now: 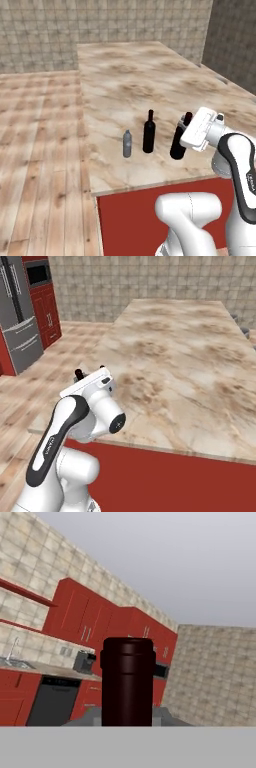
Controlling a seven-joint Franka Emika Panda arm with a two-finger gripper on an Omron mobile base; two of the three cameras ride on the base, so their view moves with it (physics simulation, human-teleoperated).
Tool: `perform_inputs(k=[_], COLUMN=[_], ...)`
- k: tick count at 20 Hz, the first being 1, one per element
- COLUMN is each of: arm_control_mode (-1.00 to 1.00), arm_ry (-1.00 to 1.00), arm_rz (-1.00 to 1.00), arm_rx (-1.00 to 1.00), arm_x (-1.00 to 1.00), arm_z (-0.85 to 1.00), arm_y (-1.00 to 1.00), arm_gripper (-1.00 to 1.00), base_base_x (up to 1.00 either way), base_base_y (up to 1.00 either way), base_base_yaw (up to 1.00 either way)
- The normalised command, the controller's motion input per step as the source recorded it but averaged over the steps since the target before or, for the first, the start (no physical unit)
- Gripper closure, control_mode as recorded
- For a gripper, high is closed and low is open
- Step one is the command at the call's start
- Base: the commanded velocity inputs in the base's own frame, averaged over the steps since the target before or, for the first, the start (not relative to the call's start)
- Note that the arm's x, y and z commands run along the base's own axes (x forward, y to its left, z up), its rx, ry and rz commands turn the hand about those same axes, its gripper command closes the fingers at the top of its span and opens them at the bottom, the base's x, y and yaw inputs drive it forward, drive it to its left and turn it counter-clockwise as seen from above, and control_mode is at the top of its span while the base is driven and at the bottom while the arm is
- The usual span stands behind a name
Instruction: Move the drinks to the dining counter.
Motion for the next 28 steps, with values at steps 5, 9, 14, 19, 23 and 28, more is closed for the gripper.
perform_inputs(k=[5,9,14,19,23,28], arm_control_mode=[1.0,1.0,1.0,-1.0,-1.0,-1.0], arm_ry=[0.0,0.0,0.0,0.0,0.0,0.0], arm_rz=[0.0,0.0,0.0,-0.03,-0.01,0.0], arm_rx=[0.0,0.0,0.0,0.0,0.01,0.0], arm_x=[0.0,0.0,0.0,0.0,0.04,0.06], arm_z=[0.0,0.0,0.0,0.0,0.0,-0.16], arm_y=[0.0,0.0,0.0,-0.19,-0.32,-0.27], arm_gripper=[1.0,1.0,1.0,1.0,1.0,1.0], base_base_x=[0.58,0.28,0.11,0.0,0.0,0.0], base_base_y=[0.0,0.0,0.0,0.0,0.0,0.0], base_base_yaw=[-0.07,0.0,0.0,0.0,0.0,0.0])
